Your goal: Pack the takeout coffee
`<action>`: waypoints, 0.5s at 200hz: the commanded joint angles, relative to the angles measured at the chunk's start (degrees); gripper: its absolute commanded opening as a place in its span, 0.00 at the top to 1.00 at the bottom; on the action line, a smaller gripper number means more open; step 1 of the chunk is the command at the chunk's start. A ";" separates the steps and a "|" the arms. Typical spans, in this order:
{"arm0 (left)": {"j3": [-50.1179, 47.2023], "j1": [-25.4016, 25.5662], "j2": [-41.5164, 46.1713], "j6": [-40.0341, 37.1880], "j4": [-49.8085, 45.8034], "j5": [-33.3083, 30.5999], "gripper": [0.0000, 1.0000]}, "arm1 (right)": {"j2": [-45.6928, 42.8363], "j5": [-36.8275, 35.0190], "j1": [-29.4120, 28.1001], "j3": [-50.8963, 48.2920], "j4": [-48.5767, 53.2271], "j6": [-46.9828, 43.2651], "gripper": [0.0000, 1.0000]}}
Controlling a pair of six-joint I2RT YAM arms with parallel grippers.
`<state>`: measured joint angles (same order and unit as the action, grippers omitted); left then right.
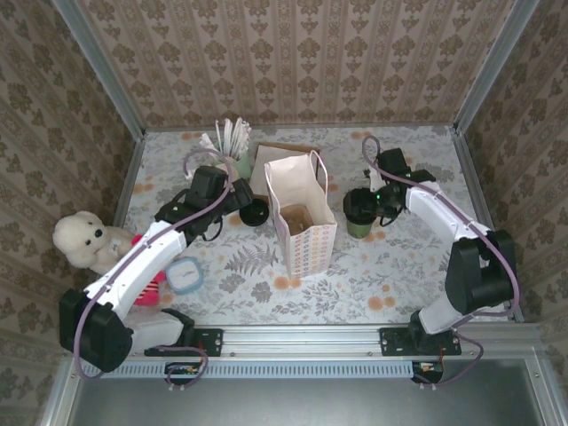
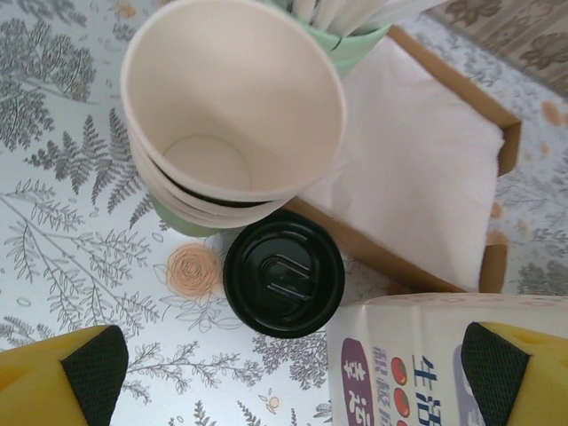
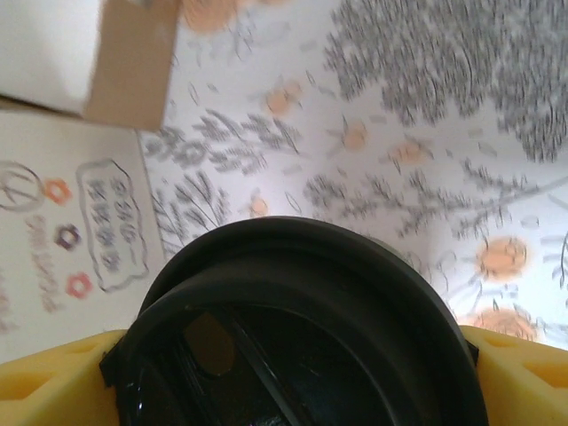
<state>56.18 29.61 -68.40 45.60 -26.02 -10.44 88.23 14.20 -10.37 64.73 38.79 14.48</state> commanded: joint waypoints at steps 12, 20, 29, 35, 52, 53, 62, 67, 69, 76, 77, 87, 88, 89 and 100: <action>-2.01 0.37 2.62 -3.89 3.14 1.85 0.00 | -4.73 -1.02 -0.38 -6.01 -3.06 -0.64 0.12; -2.16 0.37 3.06 -4.40 3.25 2.02 0.00 | -5.40 -1.24 -0.59 -6.97 -3.27 -0.58 0.12; -2.32 0.37 3.48 -4.86 3.34 2.09 0.00 | -5.91 -1.69 -0.53 -7.61 -3.28 -0.59 0.11; -2.38 0.37 3.70 -5.16 3.37 2.12 0.00 | -6.11 -1.93 -0.55 -7.90 -3.28 -0.59 0.11; -2.29 0.37 4.27 -5.76 3.21 2.13 0.00 | -6.80 -2.66 -0.64 -8.36 -3.15 -0.60 0.09; -2.34 0.37 4.30 -5.82 3.19 2.11 0.00 | -6.86 -2.67 -0.67 -8.38 -3.17 -0.64 0.09; -2.33 0.37 4.55 -5.95 3.26 2.15 0.00 | -7.31 -2.98 -0.66 -8.37 -3.05 -0.51 0.08; -2.31 0.37 4.67 -6.01 3.26 2.17 0.00 | -7.58 -3.16 -0.65 -8.39 -3.10 -0.55 0.07; -2.35 0.37 4.74 -6.04 3.26 2.17 0.00 | -7.68 -3.24 -0.71 -8.35 -3.10 -0.52 0.06; -2.51 0.37 4.93 -6.11 3.26 2.33 0.00 | -8.12 -3.81 -0.78 -8.35 -3.07 -0.38 0.05; -2.49 0.37 4.98 -6.17 3.21 2.29 0.00 | -8.14 -3.86 -0.83 -8.37 -3.09 -0.35 0.05; -2.72 0.37 5.15 -6.23 3.26 2.18 0.00 | -8.16 -4.79 -0.99 -8.29 -2.95 -0.16 0.04; -2.78 0.37 5.14 -6.18 3.35 2.18 0.00 | -8.16 -4.88 -1.02 -8.30 -2.89 -0.20 0.03; -2.80 0.37 5.22 -6.16 3.39 2.13 0.00 | -8.16 -4.97 -1.04 -8.30 -2.87 -0.13 0.03; -2.93 0.28 5.47 -6.27 3.56 2.09 0.00 | -10.04 -5.48 -1.22 -7.92 -2.27 0.01 0.00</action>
<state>54.19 29.61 -64.45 41.06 -23.53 -8.80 81.28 11.99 -10.98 57.19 34.92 14.63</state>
